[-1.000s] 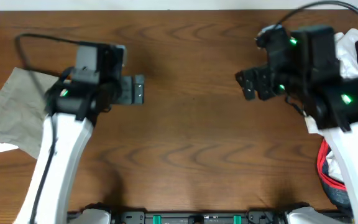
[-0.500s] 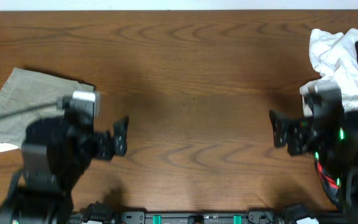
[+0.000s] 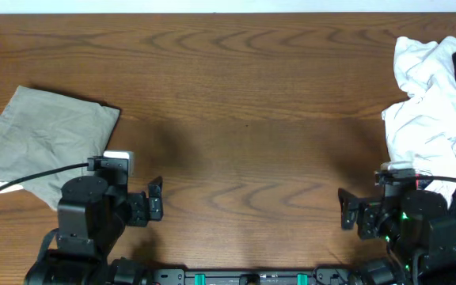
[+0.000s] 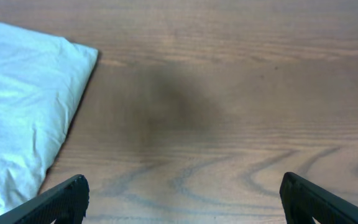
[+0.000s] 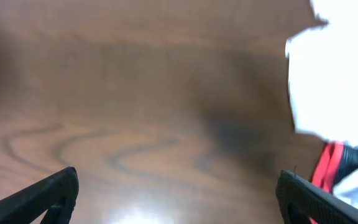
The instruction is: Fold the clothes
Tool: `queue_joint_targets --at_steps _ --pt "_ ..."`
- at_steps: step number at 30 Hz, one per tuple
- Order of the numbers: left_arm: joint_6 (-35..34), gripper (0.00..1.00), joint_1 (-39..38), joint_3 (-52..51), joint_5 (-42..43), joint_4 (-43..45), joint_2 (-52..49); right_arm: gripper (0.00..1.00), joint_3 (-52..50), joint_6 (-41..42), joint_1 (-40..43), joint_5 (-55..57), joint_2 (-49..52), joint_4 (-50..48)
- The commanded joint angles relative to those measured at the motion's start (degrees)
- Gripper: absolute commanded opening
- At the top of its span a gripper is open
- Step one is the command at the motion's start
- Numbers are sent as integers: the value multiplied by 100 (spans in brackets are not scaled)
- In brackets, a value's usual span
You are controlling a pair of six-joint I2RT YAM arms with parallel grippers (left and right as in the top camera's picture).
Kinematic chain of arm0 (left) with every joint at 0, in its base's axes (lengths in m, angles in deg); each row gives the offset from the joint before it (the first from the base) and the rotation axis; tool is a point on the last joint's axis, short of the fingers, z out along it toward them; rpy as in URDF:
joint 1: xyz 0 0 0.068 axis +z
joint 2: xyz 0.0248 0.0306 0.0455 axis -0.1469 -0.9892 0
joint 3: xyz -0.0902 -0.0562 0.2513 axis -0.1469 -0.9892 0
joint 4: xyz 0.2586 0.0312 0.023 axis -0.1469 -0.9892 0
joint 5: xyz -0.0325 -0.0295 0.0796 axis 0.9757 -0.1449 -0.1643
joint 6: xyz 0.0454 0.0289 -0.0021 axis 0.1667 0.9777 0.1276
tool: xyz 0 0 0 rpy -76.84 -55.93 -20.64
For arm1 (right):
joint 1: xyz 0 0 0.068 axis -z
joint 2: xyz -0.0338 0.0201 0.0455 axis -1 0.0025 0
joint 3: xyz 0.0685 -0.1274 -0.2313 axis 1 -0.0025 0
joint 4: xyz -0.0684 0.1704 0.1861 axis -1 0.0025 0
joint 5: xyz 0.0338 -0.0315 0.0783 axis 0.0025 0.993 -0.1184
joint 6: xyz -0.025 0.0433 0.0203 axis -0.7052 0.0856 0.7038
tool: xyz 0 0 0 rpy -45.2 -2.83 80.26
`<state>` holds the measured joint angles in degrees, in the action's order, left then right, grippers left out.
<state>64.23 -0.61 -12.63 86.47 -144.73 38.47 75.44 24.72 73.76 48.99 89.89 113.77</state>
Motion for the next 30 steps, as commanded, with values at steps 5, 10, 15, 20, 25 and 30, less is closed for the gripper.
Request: queue_joint_targets --at_steps 5,10,15,20,25,30 --pt "-87 98 26 0 -96 -7 7 99 -114 107 55 81 -22 321" --pt "-90 98 26 0 -96 -7 7 99 -114 107 55 81 -22 319" --pt "-90 98 26 0 -96 -7 7 99 -114 107 55 81 -22 319" --pt "-90 98 26 0 -96 -7 7 99 -151 107 111 83 -341 310" --pt "-90 98 26 0 -96 -7 7 99 -195 98 348 267 -1141 291" --pt "-90 98 26 0 -96 -7 7 99 -588 15 636 350 -2179 31"
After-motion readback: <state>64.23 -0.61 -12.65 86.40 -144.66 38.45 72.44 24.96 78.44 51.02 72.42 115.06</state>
